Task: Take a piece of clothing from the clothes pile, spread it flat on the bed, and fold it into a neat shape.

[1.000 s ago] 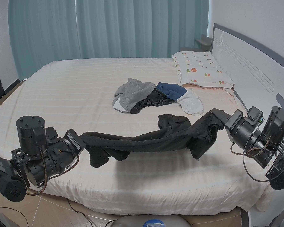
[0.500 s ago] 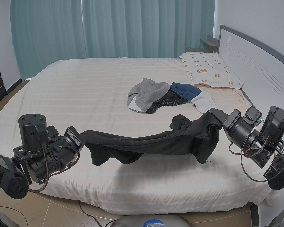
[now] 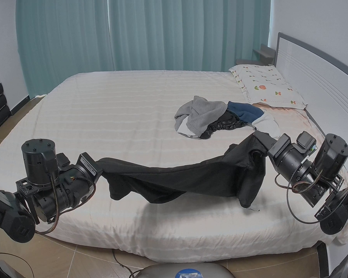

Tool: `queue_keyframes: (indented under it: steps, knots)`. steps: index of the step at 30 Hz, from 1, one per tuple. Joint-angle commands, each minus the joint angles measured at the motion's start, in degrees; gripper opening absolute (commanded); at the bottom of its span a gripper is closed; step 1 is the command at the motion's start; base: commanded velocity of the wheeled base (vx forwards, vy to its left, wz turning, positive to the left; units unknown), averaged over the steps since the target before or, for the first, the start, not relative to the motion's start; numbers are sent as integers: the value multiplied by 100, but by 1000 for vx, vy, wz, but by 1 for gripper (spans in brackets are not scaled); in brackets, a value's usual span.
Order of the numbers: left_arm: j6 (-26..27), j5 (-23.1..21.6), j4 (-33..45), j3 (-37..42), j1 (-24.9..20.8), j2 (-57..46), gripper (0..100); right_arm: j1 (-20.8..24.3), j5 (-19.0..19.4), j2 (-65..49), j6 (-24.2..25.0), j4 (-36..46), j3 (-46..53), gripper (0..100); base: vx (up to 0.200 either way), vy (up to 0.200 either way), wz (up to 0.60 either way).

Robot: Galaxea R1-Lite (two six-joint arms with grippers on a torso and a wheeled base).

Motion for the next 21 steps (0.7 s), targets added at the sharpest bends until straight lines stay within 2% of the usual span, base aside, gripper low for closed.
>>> queue_keyframes:
  steps: [1,21]
  knots:
    - [-2,0,-2,7,1,68,0,12,-10,426,-2,-186,5,0,0,200,0]
    - [7,0,-11,7,1,50,0,12,-63,374,77,-546,5,0,0,200,0]
